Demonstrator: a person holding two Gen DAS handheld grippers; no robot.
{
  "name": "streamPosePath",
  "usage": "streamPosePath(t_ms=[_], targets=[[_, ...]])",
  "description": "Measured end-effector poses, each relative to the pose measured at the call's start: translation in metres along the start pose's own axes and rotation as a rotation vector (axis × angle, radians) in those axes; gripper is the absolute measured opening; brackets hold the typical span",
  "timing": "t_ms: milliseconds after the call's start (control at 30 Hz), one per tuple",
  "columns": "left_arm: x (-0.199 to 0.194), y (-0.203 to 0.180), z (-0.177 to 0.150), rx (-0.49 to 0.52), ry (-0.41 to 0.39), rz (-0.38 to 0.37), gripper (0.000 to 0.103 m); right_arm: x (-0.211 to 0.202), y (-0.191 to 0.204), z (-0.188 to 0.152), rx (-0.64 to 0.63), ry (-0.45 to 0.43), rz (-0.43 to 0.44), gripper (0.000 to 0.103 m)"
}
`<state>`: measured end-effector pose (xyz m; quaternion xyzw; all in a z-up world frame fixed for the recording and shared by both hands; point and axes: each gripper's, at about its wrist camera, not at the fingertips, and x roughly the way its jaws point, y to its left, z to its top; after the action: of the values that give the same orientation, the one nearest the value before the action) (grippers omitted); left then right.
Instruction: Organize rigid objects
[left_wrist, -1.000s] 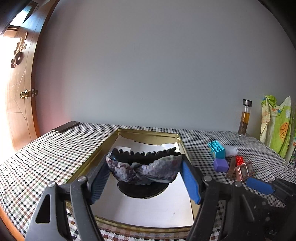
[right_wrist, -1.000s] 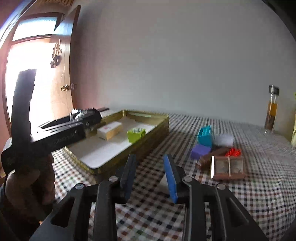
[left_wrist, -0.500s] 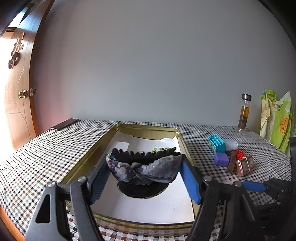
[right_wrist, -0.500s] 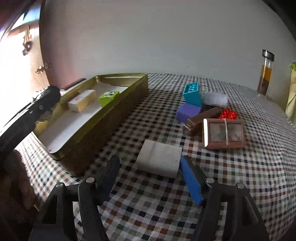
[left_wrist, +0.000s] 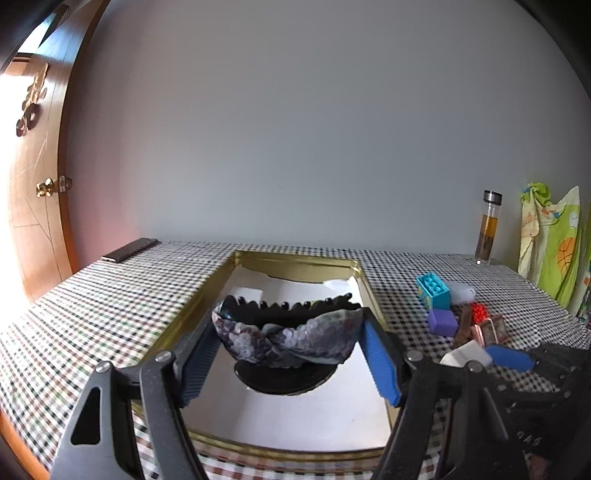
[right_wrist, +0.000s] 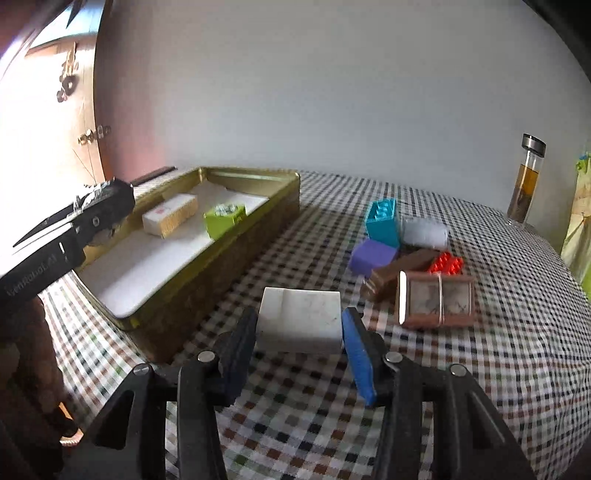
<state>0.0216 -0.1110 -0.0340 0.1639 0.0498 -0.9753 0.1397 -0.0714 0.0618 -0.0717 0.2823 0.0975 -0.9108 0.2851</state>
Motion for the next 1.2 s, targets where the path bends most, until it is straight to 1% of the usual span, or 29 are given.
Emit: streamPosePath(t_ms=[167,267,367,433,467,567,700,1000,1067,1100,1167,1200], targets=[[0.009,0.011,0.011,0.008,0.021,0.041,0.073,-0.003,0.008,0.019,-0.018,-0.044,0.033,0.05],[0.017,0.018,0.017,0.001,0.05,0.046,0.073,0.001,0.019,0.036,-0.04,-0.071,0.066,0.05],[0.03,0.026,0.022,0.004,0.103,0.048,0.073,0.008,0.028,0.049,-0.055,-0.078,0.103,0.05],[0.038,0.029,0.024,-0.001,0.137,0.034,0.073,0.013,0.038,0.058,-0.073,-0.085,0.124,0.05],[0.045,0.033,0.026,-0.008,0.168,0.023,0.073,0.015,0.04,0.06,-0.077,-0.088,0.137,0.05],[0.061,0.037,0.026,0.002,0.231,0.025,0.073,0.025,0.055,0.07,-0.103,-0.08,0.162,0.05],[0.074,0.037,0.023,0.047,0.278,0.067,0.073,0.041,0.067,0.074,-0.13,-0.054,0.174,0.05],[0.09,0.04,0.019,0.106,0.329,0.099,0.073,0.066,0.075,0.072,-0.148,0.008,0.184,0.05],[0.092,0.04,0.018,0.11,0.34,0.1,0.074,0.069,0.076,0.071,-0.146,0.004,0.172,0.05],[0.092,0.04,0.018,0.11,0.339,0.103,0.075,0.07,0.075,0.07,-0.139,0.003,0.169,0.05],[0.09,0.039,0.02,0.116,0.324,0.116,0.081,0.072,0.073,0.07,-0.122,0.002,0.171,0.05],[0.088,0.038,0.021,0.123,0.313,0.134,0.088,0.072,0.071,0.07,-0.117,-0.005,0.166,0.054]])
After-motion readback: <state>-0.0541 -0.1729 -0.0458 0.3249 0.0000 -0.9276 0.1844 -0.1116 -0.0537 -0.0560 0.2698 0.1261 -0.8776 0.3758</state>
